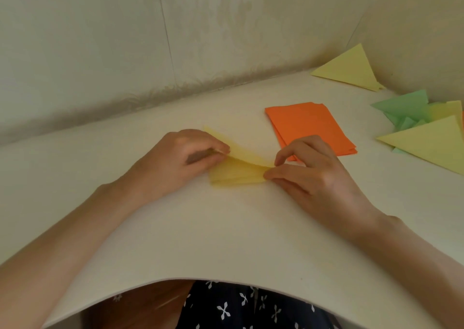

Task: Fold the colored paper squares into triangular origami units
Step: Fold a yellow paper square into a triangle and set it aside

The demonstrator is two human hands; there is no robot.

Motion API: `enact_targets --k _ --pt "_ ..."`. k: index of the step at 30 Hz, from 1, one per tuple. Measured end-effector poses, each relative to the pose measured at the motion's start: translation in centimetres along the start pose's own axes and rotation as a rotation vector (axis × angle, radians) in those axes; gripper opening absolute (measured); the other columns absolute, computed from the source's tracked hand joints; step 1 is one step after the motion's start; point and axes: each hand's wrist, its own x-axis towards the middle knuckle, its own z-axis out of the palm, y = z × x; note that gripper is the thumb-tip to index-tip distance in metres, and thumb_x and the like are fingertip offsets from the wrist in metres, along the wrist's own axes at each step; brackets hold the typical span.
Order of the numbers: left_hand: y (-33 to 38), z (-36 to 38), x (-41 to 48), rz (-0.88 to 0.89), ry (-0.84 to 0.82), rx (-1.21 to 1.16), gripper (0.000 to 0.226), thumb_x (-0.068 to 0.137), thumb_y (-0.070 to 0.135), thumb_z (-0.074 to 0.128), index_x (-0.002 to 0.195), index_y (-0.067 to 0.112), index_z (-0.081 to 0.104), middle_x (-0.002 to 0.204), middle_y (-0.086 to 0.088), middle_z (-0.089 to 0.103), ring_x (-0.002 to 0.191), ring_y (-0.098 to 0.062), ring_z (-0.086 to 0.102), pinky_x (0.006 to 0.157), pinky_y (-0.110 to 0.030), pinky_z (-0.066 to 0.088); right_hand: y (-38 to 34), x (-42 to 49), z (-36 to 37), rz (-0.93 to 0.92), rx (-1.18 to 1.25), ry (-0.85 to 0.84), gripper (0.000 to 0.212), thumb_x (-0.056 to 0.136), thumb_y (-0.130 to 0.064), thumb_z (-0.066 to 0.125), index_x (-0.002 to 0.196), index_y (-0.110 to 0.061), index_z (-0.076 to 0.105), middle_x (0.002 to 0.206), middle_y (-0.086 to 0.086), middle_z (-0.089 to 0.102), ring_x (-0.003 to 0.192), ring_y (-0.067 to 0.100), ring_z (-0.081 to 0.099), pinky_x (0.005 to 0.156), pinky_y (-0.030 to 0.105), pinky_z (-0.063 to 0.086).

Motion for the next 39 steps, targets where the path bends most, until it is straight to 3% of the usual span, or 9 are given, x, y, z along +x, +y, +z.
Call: enact_targets --k 8,11,16,19,22,25,29,33,39 --pt "1.8 0.6 3.3 -0.159 0.198 -0.073 0.018 0.093 0.026 0.057 0.09 0.01 0.065 0.075 0.003 0.062 0.073 -0.011 0.056 0.066 -0.014 0.037 0.0 0.1 -0.1 0.041 0.029 -0.04 0.02 0.092 -0.02 0.053 0.092 -0.011 0.071 0.088 0.002 0.063 0.087 0.023 0.052 0.074 0.038 0.045" --pt "1.8 0.9 5.5 -0.173 0.189 -0.066 0.016 0.094 0.025 0.057 0.099 0.012 0.067 0.083 0.012 0.063 0.079 -0.003 0.057 0.076 -0.017 0.042 0.0 0.1 -0.1 0.05 0.037 -0.065 0.022 0.093 -0.022 0.051 0.093 -0.013 0.07 0.089 0.001 0.063 0.087 0.021 0.051 0.074 0.037 0.045" --pt "0.7 2.8 7.0 -0.155 0.125 0.099 0.026 0.091 0.02 0.061 0.116 0.013 0.062 0.109 -0.004 0.06 0.101 -0.022 0.055 0.09 -0.04 0.043 0.1 0.4 -0.2 0.093 0.144 -0.105 0.021 0.094 -0.022 0.048 0.094 -0.013 0.068 0.088 -0.001 0.062 0.085 0.022 0.052 0.071 0.04 0.046" --pt "0.6 3.4 6.0 -0.073 0.128 0.335 0.038 0.083 0.013 0.068 0.12 0.01 0.058 0.11 -0.011 0.053 0.096 -0.028 0.049 0.083 -0.042 0.043 0.2 0.5 -0.3 0.105 0.164 -0.129 0.022 0.094 -0.023 0.047 0.094 -0.013 0.067 0.089 -0.001 0.061 0.086 0.02 0.05 0.075 0.036 0.045" --pt "1.3 2.5 4.6 -0.018 0.087 0.343 0.021 0.083 0.006 0.065 0.104 0.01 0.061 0.102 -0.008 0.054 0.085 -0.027 0.055 0.071 -0.04 0.046 0.2 0.7 -0.1 0.088 0.148 -0.143 0.022 0.094 -0.023 0.047 0.096 -0.013 0.067 0.089 0.0 0.061 0.087 0.02 0.049 0.078 0.031 0.043" --pt "2.0 1.5 2.3 -0.093 -0.023 0.174 0.011 0.094 0.017 0.054 0.101 0.017 0.063 0.098 0.006 0.059 0.086 -0.014 0.057 0.074 -0.033 0.046 0.1 1.0 0.0 0.106 0.163 -0.124 0.023 0.094 -0.023 0.046 0.095 -0.013 0.067 0.086 0.0 0.062 0.085 0.022 0.051 0.077 0.032 0.043" --pt "2.5 0.6 -0.6 -0.214 -0.083 -0.039 0.037 0.092 0.046 0.037 0.111 0.026 0.061 0.1 0.014 0.065 0.09 -0.004 0.059 0.079 -0.025 0.046 -0.4 1.6 0.2 0.251 0.239 -0.108 0.019 0.089 -0.02 0.052 0.099 -0.01 0.065 0.078 -0.004 0.057 0.083 0.015 0.047 0.075 0.026 0.04" --pt "2.7 0.7 -2.3 -0.075 -0.171 0.009 0.051 0.094 0.064 0.02 0.13 0.036 0.043 0.124 0.026 0.047 0.117 0.011 0.04 0.096 -0.004 0.027 -0.6 1.7 0.9 0.225 0.155 -0.09 0.012 0.086 -0.016 0.056 0.09 -0.01 0.066 0.075 -0.012 0.045 0.073 0.015 0.043 0.071 0.025 0.034" --pt "3.3 1.0 -2.2 0.19 -0.175 0.37 0.048 0.101 0.047 0.026 0.13 0.022 0.055 0.117 -0.002 0.059 0.104 -0.017 0.052 0.094 -0.029 0.036 -0.5 1.6 1.3 0.234 0.09 -0.078 0.015 0.086 -0.021 0.054 0.088 -0.013 0.066 0.078 -0.012 0.042 0.074 0.021 0.045 0.069 0.036 0.041"
